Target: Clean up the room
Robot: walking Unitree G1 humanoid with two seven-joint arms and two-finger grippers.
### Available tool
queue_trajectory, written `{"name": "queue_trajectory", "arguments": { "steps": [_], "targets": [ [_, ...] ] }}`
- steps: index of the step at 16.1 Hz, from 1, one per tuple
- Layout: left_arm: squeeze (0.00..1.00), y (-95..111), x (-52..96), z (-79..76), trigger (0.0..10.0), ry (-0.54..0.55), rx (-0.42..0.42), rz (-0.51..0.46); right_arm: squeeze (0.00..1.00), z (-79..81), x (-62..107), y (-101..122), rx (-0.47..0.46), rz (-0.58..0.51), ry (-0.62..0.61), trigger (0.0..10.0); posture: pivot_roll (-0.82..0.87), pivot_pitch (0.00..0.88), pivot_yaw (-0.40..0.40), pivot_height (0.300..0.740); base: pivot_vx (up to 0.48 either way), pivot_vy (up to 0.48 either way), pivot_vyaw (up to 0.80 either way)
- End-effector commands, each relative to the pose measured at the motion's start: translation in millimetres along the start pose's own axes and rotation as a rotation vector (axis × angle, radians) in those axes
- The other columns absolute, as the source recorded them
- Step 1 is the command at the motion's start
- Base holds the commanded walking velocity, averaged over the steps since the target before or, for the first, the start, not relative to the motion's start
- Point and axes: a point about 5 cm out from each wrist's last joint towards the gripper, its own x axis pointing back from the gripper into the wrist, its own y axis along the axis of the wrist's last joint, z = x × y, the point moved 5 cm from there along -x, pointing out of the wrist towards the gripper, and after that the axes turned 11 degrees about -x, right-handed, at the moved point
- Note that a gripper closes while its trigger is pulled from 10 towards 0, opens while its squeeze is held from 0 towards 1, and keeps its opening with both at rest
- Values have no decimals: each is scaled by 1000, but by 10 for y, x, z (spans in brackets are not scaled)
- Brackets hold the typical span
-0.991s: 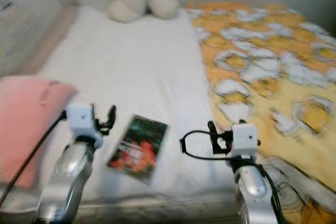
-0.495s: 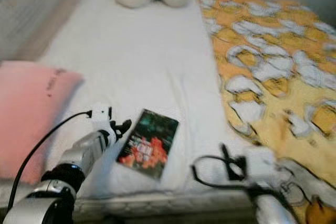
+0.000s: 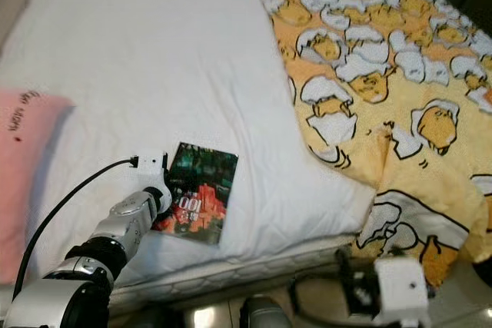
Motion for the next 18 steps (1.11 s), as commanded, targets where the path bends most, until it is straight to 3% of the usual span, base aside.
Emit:
{"name": "queue_trajectory", "arguments": {
  "steps": [1,2,5,7,8,11,14,18],
  "targets": [
    [1000,7,2,-8,10000,-19,-10,-7,0,1,35,31,26,-7,5,10000,-366,222,-43,740,0,0,0],
    [0,-12,13,18,10000,-18,-24,-6,0,-4,55,20,27,0,3,10000,-367,226,-42,740,0,0,0],
    [0,-115,76,206,10000,53,-91,5,0,10,109,-30,36,26,10,10000,-371,231,-41,740,0,0,0],
    [0,-252,117,217,10000,37,-84,40,0,29,123,-50,31,35,19,10000,-363,237,-43,740,0,0,0],
    [0,-332,137,202,0,18,-50,59,0,63,113,-55,5,37,37,10000,-360,237,-45,740,0,0,0],
    [0,-399,153,228,0,35,15,78,0,182,86,-107,-76,86,126,10000,-359,240,-49,740,0,0,0],
    [0,-360,133,199,0,17,76,66,0,220,46,-157,-72,135,211,10000,-362,238,-52,740,0,0,0],
    [0,-302,115,182,0,4,74,47,0,289,24,-168,-93,166,279,10000,-359,237,-53,740,0,0,0]
  ]
}}
